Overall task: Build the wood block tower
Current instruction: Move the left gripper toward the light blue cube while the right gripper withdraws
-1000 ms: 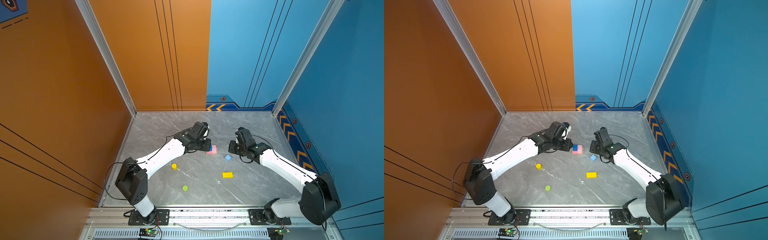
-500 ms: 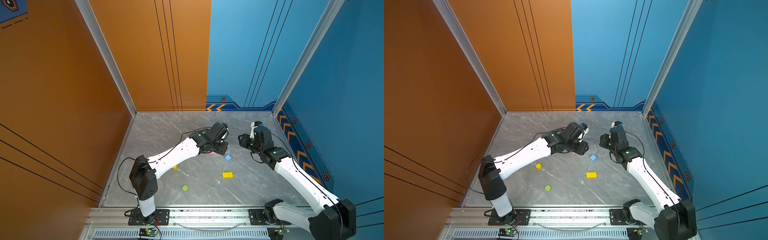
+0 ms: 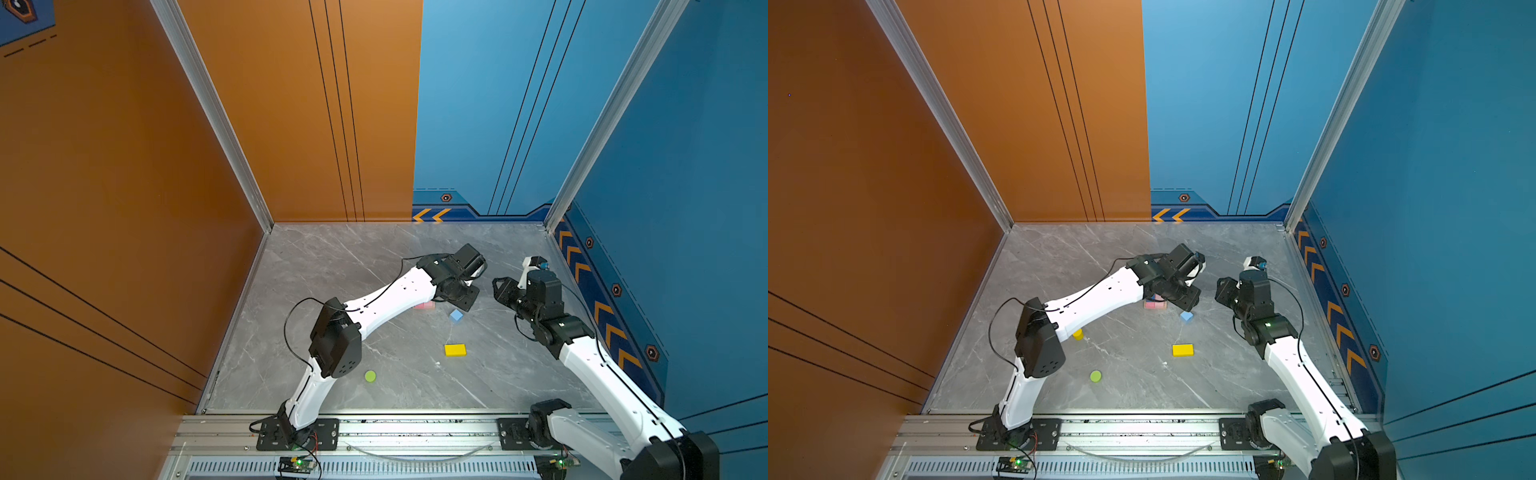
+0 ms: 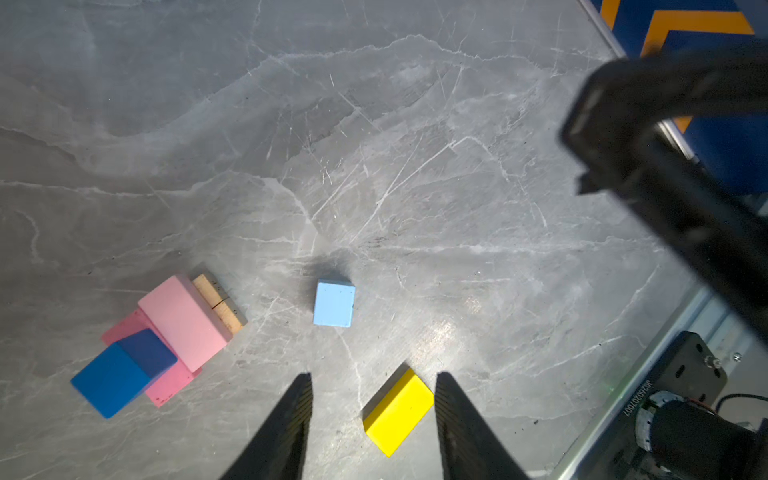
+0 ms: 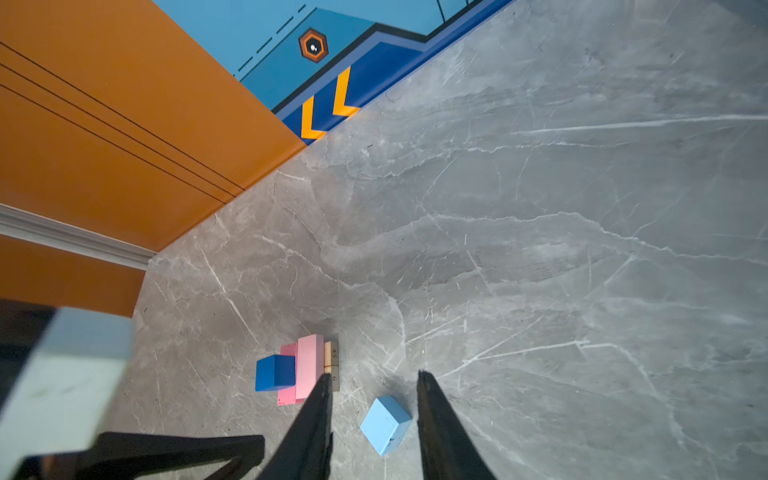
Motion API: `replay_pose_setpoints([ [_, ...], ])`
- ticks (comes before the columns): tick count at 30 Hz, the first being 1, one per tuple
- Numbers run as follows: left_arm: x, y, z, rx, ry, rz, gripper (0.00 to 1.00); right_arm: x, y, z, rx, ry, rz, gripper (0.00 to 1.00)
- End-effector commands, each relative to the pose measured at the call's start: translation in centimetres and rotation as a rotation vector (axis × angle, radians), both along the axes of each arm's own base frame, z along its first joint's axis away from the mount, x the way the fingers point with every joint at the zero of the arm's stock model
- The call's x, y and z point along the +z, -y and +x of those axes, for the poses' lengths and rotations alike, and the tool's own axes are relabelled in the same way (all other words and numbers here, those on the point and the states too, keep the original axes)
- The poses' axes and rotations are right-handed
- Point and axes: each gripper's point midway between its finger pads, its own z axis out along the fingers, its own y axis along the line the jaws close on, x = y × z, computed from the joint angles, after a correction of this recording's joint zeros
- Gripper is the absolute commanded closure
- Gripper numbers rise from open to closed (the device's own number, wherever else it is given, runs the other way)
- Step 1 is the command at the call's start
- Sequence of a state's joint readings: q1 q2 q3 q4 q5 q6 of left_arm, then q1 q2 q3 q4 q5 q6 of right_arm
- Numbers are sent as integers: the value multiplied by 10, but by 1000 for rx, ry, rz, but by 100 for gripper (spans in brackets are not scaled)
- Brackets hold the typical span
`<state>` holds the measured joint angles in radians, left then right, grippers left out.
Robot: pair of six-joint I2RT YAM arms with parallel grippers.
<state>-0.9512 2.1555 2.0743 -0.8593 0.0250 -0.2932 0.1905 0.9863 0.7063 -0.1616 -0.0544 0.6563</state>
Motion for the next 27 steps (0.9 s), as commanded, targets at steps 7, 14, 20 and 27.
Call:
replay_pose_setpoints([
  [7, -54, -17, 1, -17, -84, 173, 42, -11, 11, -2, -19, -19, 37, 62],
  [14, -73, -15, 4, -35, -92, 204, 32, -13, 19, -5, -31, -23, 39, 61],
  [20, -86, -14, 12, -48, -93, 221, 32, -15, 23, -7, -36, -28, 44, 60],
  [27, -95, -15, 23, -32, -97, 226, 33, -18, 25, -6, -40, -32, 49, 60],
])
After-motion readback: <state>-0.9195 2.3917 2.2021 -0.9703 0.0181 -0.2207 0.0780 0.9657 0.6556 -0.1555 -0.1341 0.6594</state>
